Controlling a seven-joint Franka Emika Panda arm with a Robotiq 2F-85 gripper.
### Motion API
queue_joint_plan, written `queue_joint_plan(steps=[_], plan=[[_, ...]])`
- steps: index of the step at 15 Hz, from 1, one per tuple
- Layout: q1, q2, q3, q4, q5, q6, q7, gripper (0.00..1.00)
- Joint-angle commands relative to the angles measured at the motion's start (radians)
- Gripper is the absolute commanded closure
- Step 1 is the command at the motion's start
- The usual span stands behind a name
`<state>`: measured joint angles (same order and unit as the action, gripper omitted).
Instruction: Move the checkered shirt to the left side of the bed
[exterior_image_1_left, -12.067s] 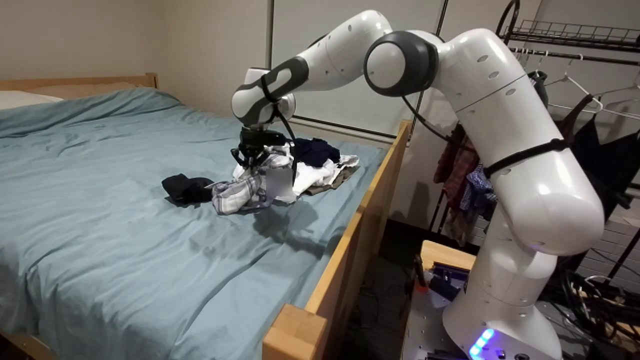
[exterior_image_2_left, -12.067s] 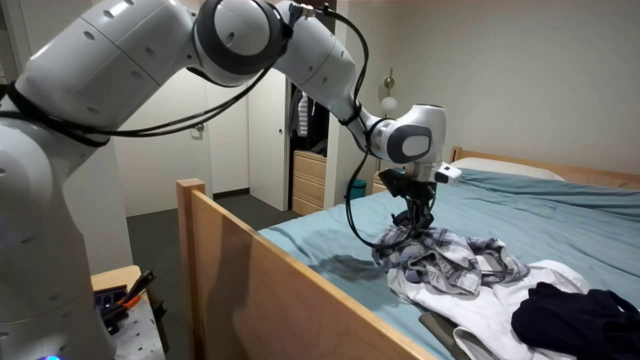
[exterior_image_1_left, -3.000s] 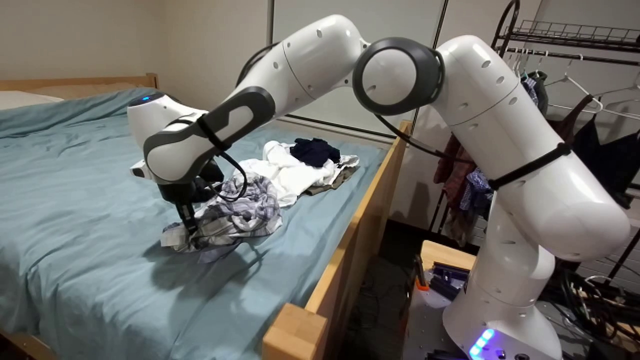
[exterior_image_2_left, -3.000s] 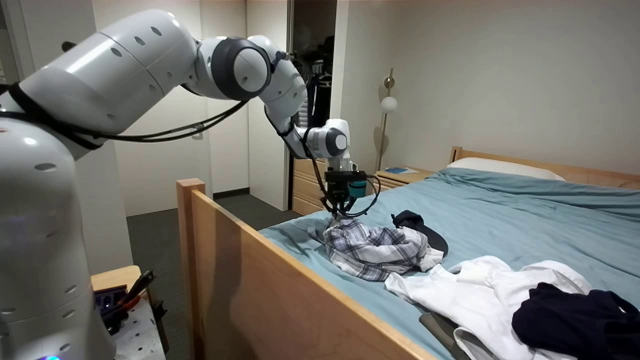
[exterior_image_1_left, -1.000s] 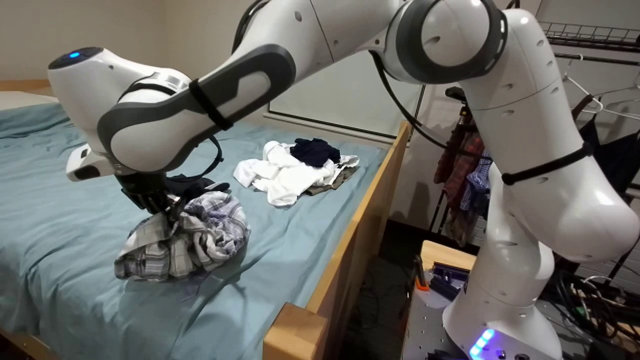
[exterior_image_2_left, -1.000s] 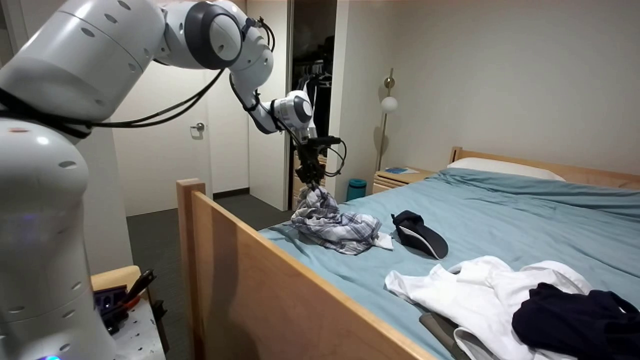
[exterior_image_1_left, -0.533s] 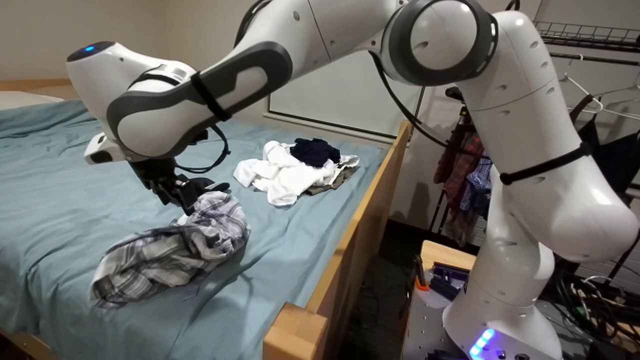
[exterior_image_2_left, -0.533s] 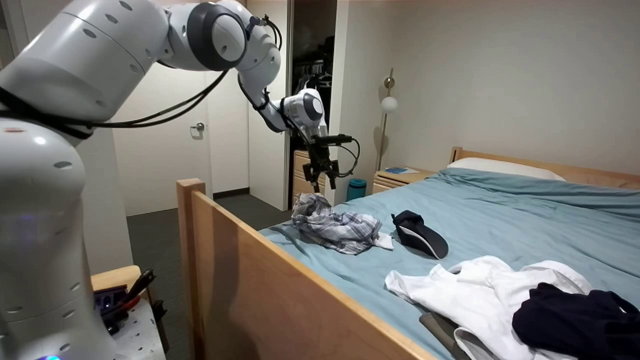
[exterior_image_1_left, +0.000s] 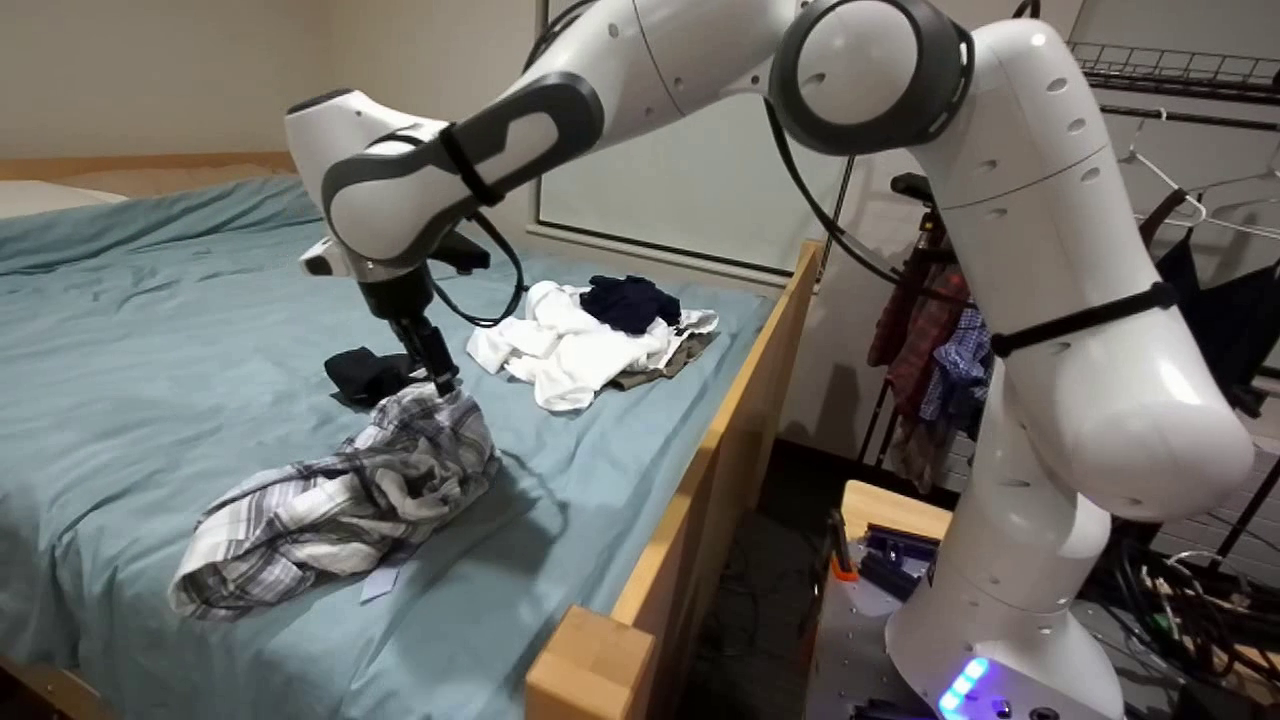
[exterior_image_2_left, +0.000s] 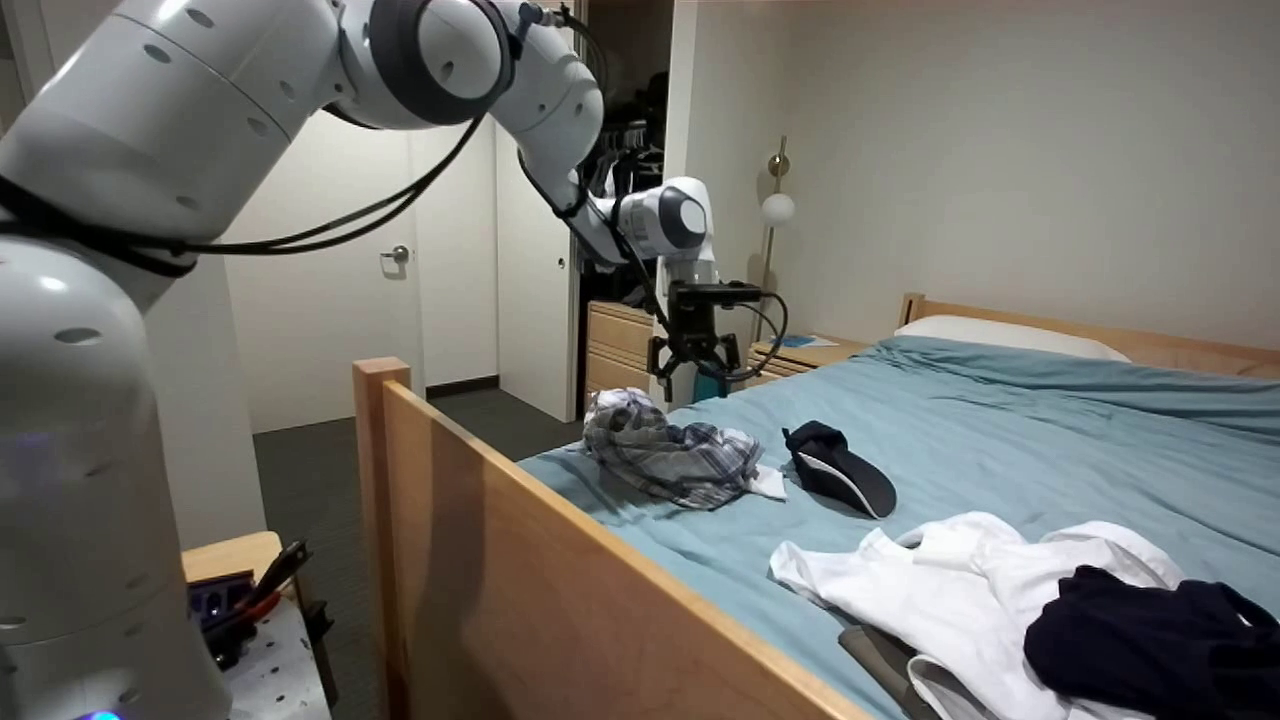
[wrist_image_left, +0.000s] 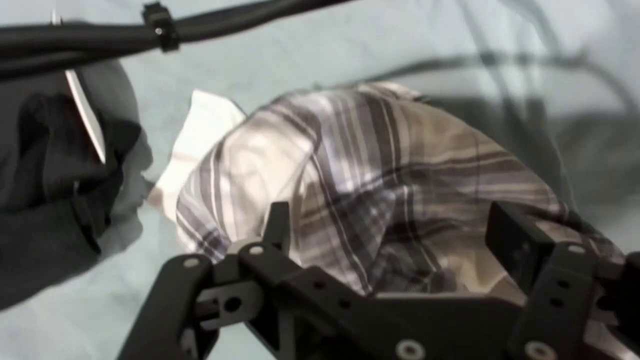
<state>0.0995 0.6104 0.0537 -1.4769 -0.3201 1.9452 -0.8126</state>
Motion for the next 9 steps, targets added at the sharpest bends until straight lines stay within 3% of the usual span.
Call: queue_joint_plan(steps=[1, 9], plan=[[-0.108, -0.114, -0.004, -0.139, 0.09, 0.025, 0.043, 0.0], [-0.288, -0.399, -0.064, -0.5, 0.344, 0.136, 0.062, 0.0]])
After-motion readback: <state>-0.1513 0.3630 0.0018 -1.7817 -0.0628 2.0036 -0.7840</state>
